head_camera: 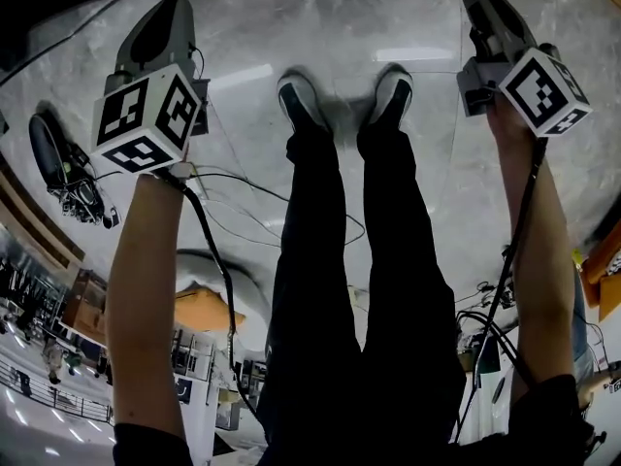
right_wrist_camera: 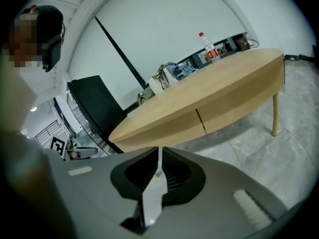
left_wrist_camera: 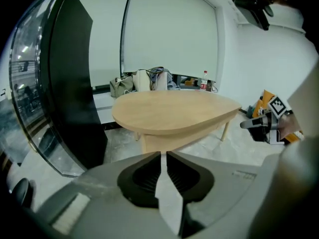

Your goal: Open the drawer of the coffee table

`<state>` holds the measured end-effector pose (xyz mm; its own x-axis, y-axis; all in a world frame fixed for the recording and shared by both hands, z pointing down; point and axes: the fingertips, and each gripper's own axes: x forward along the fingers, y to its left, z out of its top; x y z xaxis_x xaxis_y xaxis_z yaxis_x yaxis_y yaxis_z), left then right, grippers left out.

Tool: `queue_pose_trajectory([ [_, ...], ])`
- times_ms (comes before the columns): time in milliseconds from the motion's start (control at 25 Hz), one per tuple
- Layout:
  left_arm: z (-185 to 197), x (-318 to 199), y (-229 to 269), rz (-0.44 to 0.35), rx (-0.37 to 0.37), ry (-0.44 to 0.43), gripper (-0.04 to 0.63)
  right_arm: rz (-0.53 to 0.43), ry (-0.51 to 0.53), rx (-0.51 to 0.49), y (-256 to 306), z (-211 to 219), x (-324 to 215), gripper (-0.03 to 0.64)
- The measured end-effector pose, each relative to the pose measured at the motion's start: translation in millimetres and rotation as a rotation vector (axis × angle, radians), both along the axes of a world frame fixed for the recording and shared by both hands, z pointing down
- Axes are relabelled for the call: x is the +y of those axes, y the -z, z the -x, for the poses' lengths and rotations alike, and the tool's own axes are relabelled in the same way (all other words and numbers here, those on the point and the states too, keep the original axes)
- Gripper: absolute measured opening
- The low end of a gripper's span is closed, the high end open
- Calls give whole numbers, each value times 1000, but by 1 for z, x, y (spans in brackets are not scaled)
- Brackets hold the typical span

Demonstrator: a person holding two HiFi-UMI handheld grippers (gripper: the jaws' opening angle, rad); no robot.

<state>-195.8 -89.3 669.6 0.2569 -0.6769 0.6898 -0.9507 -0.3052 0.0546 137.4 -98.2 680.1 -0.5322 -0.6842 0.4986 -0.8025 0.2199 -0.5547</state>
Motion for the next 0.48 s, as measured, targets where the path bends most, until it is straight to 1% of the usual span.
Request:
queue_pose_trajectory([
  [80, 4, -1, -7, 17, -3, -11, 73, 6, 8, -9, -7, 8, 0, 43],
  [120, 7, -2, -11, 28, -1, -12, 103, 9, 15, -12, -11, 11, -2, 65],
  [200, 9, -6, -16, 44, 10, -11, 137, 16, 23, -29, -16, 15, -6, 121],
  [280, 7, -10, -18, 51, 22, -18, 159, 14, 23, -65, -17, 17, -11, 183],
  [360, 3, -14, -20, 57, 22, -40, 177, 5, 23, -115, -18, 19, -18, 216],
  [480, 4, -23, -31, 74, 8, -77, 179, 17, 36, -172, -32, 25, -24, 262],
])
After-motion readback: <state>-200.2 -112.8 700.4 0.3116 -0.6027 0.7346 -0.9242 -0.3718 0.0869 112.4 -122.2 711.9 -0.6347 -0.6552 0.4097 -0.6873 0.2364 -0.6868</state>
